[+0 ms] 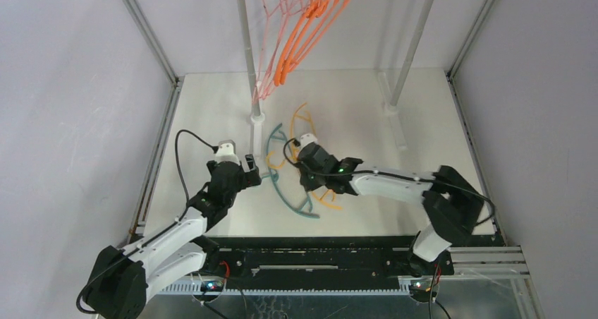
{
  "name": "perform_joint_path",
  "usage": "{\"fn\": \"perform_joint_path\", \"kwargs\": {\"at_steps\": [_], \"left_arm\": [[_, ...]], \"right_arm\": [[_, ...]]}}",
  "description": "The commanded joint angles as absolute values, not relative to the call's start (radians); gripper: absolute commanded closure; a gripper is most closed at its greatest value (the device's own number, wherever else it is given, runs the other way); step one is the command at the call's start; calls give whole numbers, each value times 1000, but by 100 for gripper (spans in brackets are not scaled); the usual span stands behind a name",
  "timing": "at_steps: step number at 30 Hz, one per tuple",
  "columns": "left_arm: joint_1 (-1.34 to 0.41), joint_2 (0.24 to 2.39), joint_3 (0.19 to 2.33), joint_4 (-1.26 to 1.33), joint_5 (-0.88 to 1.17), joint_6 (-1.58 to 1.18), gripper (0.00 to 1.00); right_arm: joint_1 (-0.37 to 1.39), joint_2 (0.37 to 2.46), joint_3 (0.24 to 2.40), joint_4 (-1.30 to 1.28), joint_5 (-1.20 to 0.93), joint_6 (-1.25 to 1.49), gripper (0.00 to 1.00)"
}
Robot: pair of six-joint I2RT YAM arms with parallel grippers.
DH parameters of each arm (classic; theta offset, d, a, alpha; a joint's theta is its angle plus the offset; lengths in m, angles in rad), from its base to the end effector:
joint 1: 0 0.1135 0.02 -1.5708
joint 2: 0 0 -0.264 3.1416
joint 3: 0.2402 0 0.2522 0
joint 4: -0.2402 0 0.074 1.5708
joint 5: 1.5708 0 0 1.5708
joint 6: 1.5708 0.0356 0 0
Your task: Organize the hangers
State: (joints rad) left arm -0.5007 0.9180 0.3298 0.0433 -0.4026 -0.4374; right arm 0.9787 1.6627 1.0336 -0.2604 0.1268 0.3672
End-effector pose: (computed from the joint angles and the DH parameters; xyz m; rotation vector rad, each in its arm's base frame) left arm 0.1716 -0.0780 0.1819 -0.1713 2.0642 -0.1494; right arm 0.1971 0.2850 0.1958 -0.6987 2.4005 0.4281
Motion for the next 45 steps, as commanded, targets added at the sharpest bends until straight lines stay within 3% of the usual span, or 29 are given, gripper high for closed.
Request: {"fn": "perform_joint_path", "kwargs": {"at_steps": [1,5,11,17,31,45], "left_arm": [[-497,865,335,90,-445,-448,0],[-497,863,334,94,-441,-449,0],[-497,892,343,96,-424,-449,1],[-497,907,350,97,-412,-448,0],[-497,922,357,89,-400,-440,1],[-497,923,360,89,-397,-437,0]], "right_arm": [[915,1465,994,-291,216,376,100],[814,1306,925,-327,201,372,100],[578,1062,906,-294,-37,400,100],[342,992,968,-94,-358,576,100],[219,1359,1395,307,-483,972,100],[207,1636,1639,413,-427,1187,100]]}}
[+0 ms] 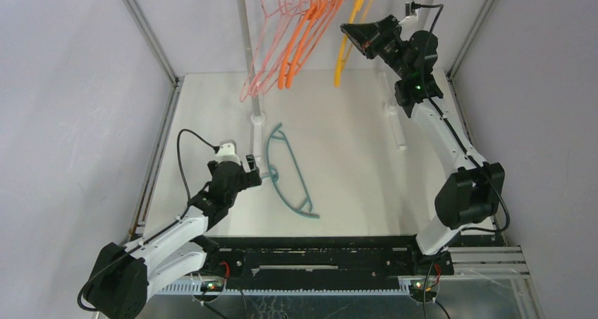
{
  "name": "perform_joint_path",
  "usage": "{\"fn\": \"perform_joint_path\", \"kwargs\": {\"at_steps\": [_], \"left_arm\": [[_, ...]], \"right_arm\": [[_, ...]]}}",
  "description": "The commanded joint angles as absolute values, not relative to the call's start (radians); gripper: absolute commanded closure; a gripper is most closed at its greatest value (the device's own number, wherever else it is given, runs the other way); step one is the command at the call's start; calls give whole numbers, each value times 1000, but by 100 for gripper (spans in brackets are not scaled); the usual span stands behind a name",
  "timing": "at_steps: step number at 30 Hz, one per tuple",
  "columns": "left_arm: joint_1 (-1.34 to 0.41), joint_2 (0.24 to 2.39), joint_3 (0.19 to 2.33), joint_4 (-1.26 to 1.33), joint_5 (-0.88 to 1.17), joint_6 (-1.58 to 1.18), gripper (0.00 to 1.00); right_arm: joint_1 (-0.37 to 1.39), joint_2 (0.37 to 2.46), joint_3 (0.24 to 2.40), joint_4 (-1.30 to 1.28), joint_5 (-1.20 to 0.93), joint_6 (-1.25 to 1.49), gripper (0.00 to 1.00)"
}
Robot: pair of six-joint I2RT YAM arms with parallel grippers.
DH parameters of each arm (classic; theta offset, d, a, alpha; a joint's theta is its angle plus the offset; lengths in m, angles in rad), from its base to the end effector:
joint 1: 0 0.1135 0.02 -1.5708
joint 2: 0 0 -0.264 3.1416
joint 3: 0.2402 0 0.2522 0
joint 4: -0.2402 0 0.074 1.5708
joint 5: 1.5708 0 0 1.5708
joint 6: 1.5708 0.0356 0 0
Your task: Organize the hangers
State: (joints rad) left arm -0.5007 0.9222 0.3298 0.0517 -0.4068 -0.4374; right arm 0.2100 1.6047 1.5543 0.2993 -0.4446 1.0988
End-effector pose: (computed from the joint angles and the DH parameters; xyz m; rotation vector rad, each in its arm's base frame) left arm 0.1723 -0.0782 0.1820 -0.1745 2.0591 -0.1475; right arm 0.3680 0.0941 0.4511 0.2395 1.4701 1.3761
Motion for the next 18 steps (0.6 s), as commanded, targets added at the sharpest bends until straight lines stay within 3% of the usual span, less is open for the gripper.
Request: {"fn": "perform_joint_path", "kwargs": {"at_steps": [1,18], "left_arm": [[-497,923,360,89,-396,-436,1],[-496,933,366,91,-400,-431,1]], "right_arm": [[209,1650,1651,418,-426,1195,100],[284,1846,1798,301,-502,1140,100]]}}
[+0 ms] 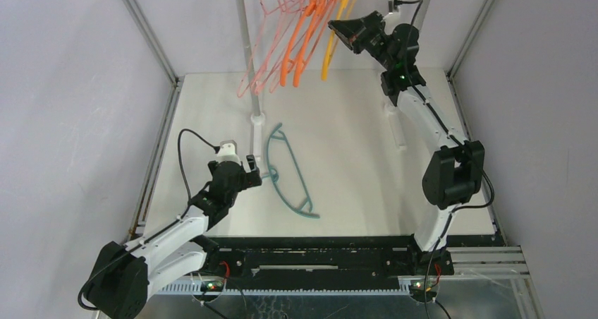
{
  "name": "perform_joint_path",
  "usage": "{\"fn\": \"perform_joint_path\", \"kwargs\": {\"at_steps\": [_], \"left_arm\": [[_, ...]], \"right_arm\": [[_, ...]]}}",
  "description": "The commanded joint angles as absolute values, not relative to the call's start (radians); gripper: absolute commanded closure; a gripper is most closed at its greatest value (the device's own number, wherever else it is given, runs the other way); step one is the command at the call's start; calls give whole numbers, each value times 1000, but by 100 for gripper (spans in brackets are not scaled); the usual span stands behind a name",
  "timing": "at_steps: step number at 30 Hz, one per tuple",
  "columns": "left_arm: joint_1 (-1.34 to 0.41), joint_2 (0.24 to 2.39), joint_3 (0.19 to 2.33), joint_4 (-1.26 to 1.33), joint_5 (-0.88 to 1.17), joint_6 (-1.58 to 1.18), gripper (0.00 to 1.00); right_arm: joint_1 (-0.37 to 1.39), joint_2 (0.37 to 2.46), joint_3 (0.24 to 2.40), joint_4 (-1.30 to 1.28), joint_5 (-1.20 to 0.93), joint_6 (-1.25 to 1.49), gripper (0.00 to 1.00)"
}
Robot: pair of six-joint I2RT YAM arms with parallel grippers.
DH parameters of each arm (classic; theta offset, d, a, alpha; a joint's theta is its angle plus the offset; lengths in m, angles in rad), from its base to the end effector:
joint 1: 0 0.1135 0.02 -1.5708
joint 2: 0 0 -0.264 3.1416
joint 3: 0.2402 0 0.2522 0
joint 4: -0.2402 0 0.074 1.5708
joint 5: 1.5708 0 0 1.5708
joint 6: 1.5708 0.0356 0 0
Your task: Organize the hangers
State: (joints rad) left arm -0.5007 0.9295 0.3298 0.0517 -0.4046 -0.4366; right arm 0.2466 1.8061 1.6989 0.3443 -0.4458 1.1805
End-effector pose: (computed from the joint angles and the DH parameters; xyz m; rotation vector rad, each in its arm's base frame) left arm 0.1727 -0.0786 0.1807 -0.1709 2.0664 -0.1452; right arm 0.4178 0.1210 0.4286 0.2828 1.4983 1.4695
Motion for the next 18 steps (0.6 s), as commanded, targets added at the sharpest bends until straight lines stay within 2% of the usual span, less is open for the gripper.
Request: {"fn": "perform_joint_path", "kwargs": {"at_steps": [1,7,11,14,16,18], "left_arm": [[-497,934,366,91,-400,-431,1],[-497,936,370,89,-401,-430,0],[-497,931,366,87,-405,-428,1],[-497,938,369,89,-402,-428,1],[-497,944,371,89,-399,-427,1],[-497,948,373,89,-397,-428,0]], "right_arm": [[294,1862,1828,273,-519,1124,100],[323,1899,1866,214,-542,1088,99],[302,1866,1762,275,-536,1112,95],[285,1821,1682,307,-525,1105,82],[276,1792,1658,278,-517,1064,64],[269,1761,1632,260,-513,1025,58]]}}
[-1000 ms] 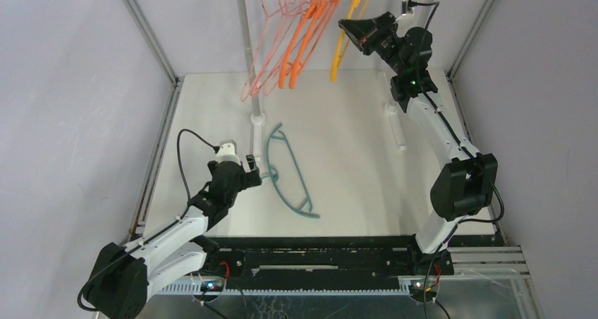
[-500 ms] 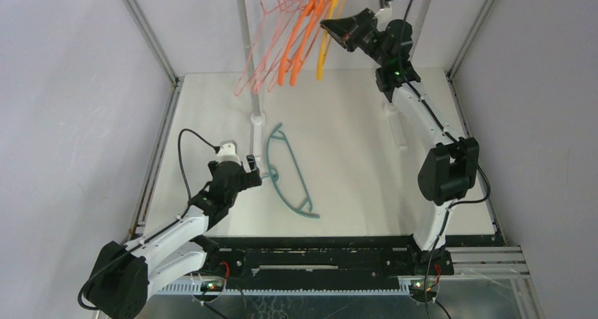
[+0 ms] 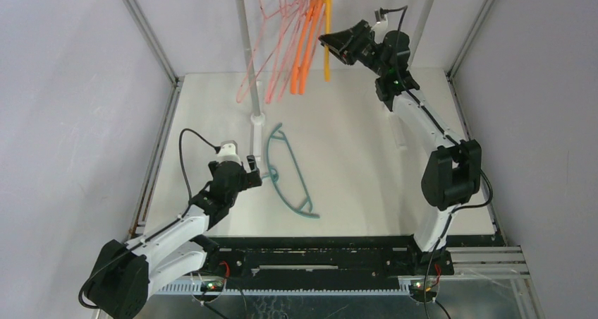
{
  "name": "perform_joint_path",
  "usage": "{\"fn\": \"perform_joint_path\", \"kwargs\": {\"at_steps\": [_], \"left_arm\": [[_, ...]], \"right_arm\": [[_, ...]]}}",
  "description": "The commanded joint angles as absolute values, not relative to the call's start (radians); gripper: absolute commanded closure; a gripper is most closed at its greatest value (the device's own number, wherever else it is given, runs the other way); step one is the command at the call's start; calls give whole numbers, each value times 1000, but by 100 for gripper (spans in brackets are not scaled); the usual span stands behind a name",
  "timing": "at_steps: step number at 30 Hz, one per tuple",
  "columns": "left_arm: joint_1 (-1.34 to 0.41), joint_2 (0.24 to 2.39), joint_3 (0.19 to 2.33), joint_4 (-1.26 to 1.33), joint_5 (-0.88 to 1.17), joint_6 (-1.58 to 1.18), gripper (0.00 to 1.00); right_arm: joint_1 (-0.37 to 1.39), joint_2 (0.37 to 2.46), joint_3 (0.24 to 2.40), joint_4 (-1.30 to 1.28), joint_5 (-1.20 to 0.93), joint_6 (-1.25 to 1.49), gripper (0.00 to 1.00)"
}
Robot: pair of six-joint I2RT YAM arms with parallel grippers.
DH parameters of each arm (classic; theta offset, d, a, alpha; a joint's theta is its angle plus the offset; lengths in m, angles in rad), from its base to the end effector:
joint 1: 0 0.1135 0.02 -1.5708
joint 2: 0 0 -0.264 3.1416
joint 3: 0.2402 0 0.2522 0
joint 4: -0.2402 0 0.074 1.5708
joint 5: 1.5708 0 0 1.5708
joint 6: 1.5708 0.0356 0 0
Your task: Organize the hangers
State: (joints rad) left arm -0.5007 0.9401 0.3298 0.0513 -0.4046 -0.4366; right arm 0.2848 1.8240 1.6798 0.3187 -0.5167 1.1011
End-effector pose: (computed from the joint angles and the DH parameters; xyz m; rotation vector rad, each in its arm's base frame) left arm 0.1733 -0.0789 0.1789 -0.1687 2.0762 -0.1392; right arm 0.4178 0.1407 0.4115 0.1647 1.5918 1.4723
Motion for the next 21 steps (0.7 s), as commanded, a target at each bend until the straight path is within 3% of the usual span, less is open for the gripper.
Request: {"fn": "perform_joint_path", "kwargs": {"at_steps": [1,5,8,12,17,21], "left_arm": [[-497,949,372,89,-398,-427,1],[-497,950,371,89,-405,-425,1],[-497,952,371,89,-407,-424,1],[-497,958,371,89,-413,-422,1],[-497,970,375,91,-417,-421,1],[-497,981,377,94,-421,-423,1]], "right_arm": [[266,1739,1606,261,-506,1017,57],[248,1625,1505,244,-462,955,55],[245,1532,1427,189,-424,870,42],[244,1389,1292,122,-357,758,32],[264,1226,1169,-46,-244,606,30],[405,1129,1104,-224,-43,468,29]]}}
